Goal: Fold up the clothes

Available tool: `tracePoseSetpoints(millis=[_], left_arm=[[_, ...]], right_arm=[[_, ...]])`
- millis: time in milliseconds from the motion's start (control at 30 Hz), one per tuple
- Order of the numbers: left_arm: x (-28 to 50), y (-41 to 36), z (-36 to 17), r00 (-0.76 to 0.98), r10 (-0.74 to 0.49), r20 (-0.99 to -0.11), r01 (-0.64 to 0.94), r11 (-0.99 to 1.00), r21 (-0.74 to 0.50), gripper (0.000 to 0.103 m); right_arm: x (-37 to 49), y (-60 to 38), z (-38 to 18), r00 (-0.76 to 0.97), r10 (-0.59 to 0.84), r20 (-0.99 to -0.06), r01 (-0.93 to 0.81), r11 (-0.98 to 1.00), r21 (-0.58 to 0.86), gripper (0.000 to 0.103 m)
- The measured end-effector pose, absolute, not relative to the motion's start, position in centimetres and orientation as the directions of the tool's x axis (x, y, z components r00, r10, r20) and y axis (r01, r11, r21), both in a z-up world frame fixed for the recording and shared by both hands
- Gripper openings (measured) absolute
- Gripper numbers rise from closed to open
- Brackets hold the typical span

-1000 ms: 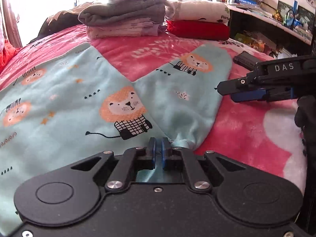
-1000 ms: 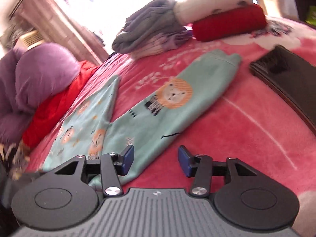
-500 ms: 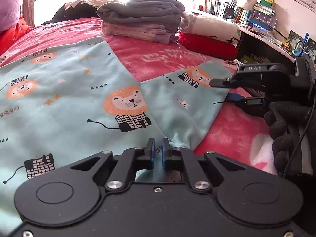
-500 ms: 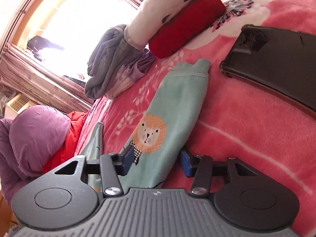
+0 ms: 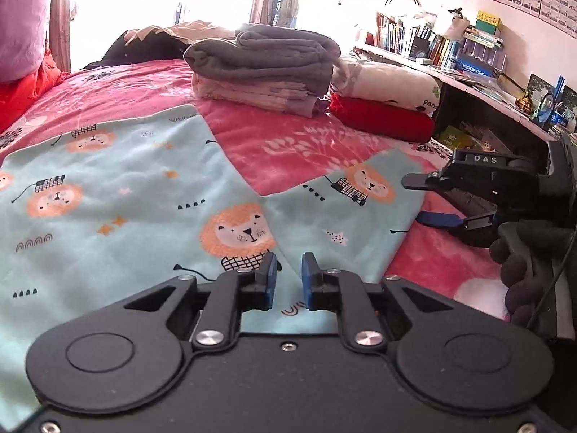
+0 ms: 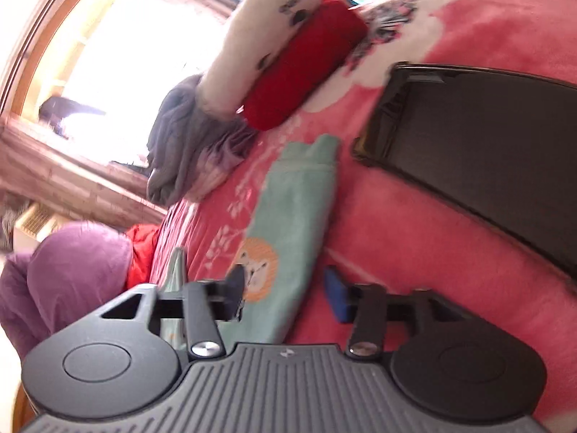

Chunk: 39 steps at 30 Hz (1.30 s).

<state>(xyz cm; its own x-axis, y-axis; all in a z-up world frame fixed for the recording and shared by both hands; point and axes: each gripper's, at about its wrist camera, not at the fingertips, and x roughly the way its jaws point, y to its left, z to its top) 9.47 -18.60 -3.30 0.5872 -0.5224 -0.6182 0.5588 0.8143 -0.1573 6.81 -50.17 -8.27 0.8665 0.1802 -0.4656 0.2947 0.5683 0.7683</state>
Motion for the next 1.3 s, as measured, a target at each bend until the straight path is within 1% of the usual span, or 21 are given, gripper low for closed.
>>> tracePoseSetpoints(millis=[67, 100, 133, 333, 467, 533, 633, 733, 800, 867, 967, 1000, 1033, 1067, 1100, 1133, 1167, 1200, 1233, 1267, 1300], left_arm=[[9.7, -19.2, -3.8, 0.579, -0.514, -0.633, 0.56, 0.815, -0.15, 0.012], [9.8, -19.5, -4.0, 0.575, -0.51, -0.64, 0.56, 0.815, -0.147, 0.012], [9.8, -19.7, -4.3, 0.57, -0.506, -0.647, 0.561, 0.815, -0.143, 0.012], [9.6, -18.6, -4.8, 0.557, -0.534, -0.636, 0.554, 0.81, -0.193, 0.015], [9.3, -18.2, -4.5, 0.544, -0.539, -0.643, 0.56, 0.804, -0.2, 0.015], [8.6, -18.0, -4.0, 0.538, -0.538, -0.649, 0.587, 0.792, -0.17, 0.015], [7.8, -16.5, -3.0, 0.564, -0.537, -0.627, 0.573, 0.802, -0.171, 0.016], [7.2, -15.2, -2.1, 0.609, -0.541, -0.581, 0.545, 0.817, -0.19, 0.016], [7.2, -15.2, -1.8, 0.618, -0.551, -0.561, 0.544, 0.815, -0.2, 0.016], [7.1, -15.9, -2.1, 0.611, -0.559, -0.561, 0.554, 0.808, -0.201, 0.016], [6.6, -17.4, -3.3, 0.581, -0.555, -0.595, 0.583, 0.794, -0.171, 0.016], [6.6, -17.7, -3.9, 0.579, -0.539, -0.611, 0.58, 0.799, -0.155, 0.016], [6.5, -17.8, -4.5, 0.582, -0.522, -0.623, 0.574, 0.807, -0.14, 0.017], [6.5, -17.6, -4.8, 0.58, -0.522, -0.626, 0.566, 0.81, -0.151, 0.017], [6.7, -17.2, -4.7, 0.575, -0.53, -0.624, 0.56, 0.81, -0.172, 0.017], [6.7, -17.0, -4.4, 0.577, -0.534, -0.618, 0.565, 0.807, -0.171, 0.018], [6.5, -16.9, -3.9, 0.583, -0.537, -0.609, 0.575, 0.803, -0.158, 0.023], [6.2, -17.0, -3.5, 0.595, -0.538, -0.597, 0.59, 0.797, -0.131, 0.026], [5.8, -17.3, -3.1, 0.606, -0.54, -0.584, 0.612, 0.786, -0.092, 0.029], [5.3, -17.8, -2.8, 0.614, -0.543, -0.572, 0.635, 0.771, -0.05, 0.029], [4.8, -18.2, -2.5, 0.622, -0.547, -0.56, 0.656, 0.755, -0.009, 0.029]], right_arm=[[7.8, -48.5, -7.8, 0.854, 0.199, -0.48, 0.26, 0.638, 0.725, 0.058], [8.2, -48.0, -7.8, 0.85, 0.212, -0.483, 0.242, 0.657, 0.714, 0.038], [8.6, -47.5, -7.9, 0.84, 0.223, -0.495, 0.232, 0.677, 0.699, 0.005], [6.5, -47.8, -6.8, 0.854, 0.17, -0.491, 0.239, 0.711, 0.661, 0.005], [6.6, -48.4, -8.0, 0.819, 0.153, -0.554, 0.309, 0.696, 0.648, 0.006], [5.9, -48.6, -7.3, 0.827, 0.088, -0.556, 0.337, 0.714, 0.614, 0.016], [4.7, -48.5, -6.3, 0.835, 0.004, -0.551, 0.368, 0.741, 0.563, 0.025], [3.1, -47.4, -4.7, 0.865, -0.058, -0.498, 0.347, 0.786, 0.512, 0.025], [2.8, -46.0, -3.4, 0.899, -0.031, -0.436, 0.26, 0.84, 0.476, 0.025], [3.5, -44.5, -3.0, 0.912, 0.07, -0.403, 0.139, 0.875, 0.465, 0.025], [5.0, -42.0, -3.5, 0.874, 0.269, -0.405, -0.043, 0.872, 0.487, 0.025], [5.4, -41.0, -3.6, 0.852, 0.312, -0.42, -0.09, 0.878, 0.47, 0.025], [6.1, -39.8, -4.0, 0.811, 0.345, -0.473, -0.131, 0.895, 0.427, 0.021], [6.7, -38.9, -4.9, 0.766, 0.331, -0.551, -0.13, 0.919, 0.372, 0.021], [7.0, -38.4, -5.9, 0.726, 0.286, -0.625, -0.101, 0.944, 0.315, 0.017], [7.0, -38.7, -6.2, 0.711, 0.272, -0.649, -0.074, 0.946, 0.316, 0.01], [6.6, -39.7, -5.8, 0.728, 0.271, -0.63, -0.047, 0.936, 0.348, 0.007], [6.1, -40.7, -5.4, 0.749, 0.253, -0.612, -0.02, 0.933, 0.36, 0.009], [5.7, -41.4, -5.4, 0.757, 0.259, -0.6, 0.0, 0.918, 0.397, 0.017], [5.5, -41.8, -5.7, 0.754, 0.287, -0.591, 0.017, 0.891, 0.454, 0.019], [5.3, -42.3, -6.1, 0.751, 0.315, -0.581, 0.033, 0.86, 0.509, 0.025]])
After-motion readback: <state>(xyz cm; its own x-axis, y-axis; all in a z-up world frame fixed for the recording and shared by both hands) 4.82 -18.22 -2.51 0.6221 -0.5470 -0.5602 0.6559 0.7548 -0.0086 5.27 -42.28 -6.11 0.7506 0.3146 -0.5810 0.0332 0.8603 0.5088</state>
